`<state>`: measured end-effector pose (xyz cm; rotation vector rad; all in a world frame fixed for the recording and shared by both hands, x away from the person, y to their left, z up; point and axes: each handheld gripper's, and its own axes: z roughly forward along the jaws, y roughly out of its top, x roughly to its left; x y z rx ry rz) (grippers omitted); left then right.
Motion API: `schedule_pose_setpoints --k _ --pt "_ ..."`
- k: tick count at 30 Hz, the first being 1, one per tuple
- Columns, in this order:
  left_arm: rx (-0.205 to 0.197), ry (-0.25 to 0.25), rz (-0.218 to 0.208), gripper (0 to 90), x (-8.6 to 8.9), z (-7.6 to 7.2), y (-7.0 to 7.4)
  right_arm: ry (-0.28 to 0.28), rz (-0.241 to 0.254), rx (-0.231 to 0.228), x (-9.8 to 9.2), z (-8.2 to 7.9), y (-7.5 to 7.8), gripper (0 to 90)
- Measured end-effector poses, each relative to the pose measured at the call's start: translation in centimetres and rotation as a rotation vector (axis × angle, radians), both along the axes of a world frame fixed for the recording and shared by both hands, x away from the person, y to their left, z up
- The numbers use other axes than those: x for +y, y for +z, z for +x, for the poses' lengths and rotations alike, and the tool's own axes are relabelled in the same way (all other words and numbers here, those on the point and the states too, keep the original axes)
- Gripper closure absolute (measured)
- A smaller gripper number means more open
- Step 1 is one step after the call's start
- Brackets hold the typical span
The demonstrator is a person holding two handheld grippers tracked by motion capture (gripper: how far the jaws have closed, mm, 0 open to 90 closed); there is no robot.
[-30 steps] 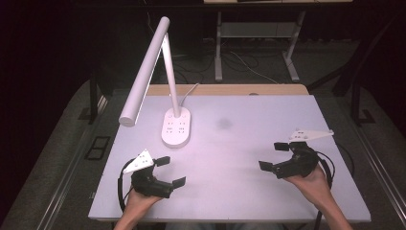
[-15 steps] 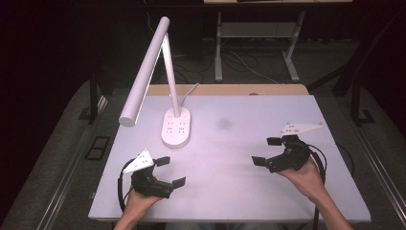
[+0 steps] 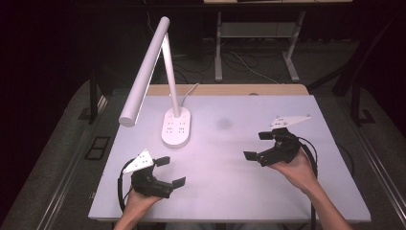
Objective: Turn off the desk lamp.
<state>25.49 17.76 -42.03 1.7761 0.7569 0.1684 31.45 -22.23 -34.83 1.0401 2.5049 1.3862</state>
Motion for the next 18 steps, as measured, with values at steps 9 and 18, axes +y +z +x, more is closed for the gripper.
schedule_pose_setpoints --k 9,18 --pt "0.002 0.002 -0.002 0.0 0.1 0.0 0.0 0.027 -0.008 -0.009 1.8 1.4 1.3 0.8" --pt "0.001 0.001 -0.002 0.0 0.1 0.0 0.0 0.048 -0.022 -0.019 3.6 2.8 2.1 0.8"
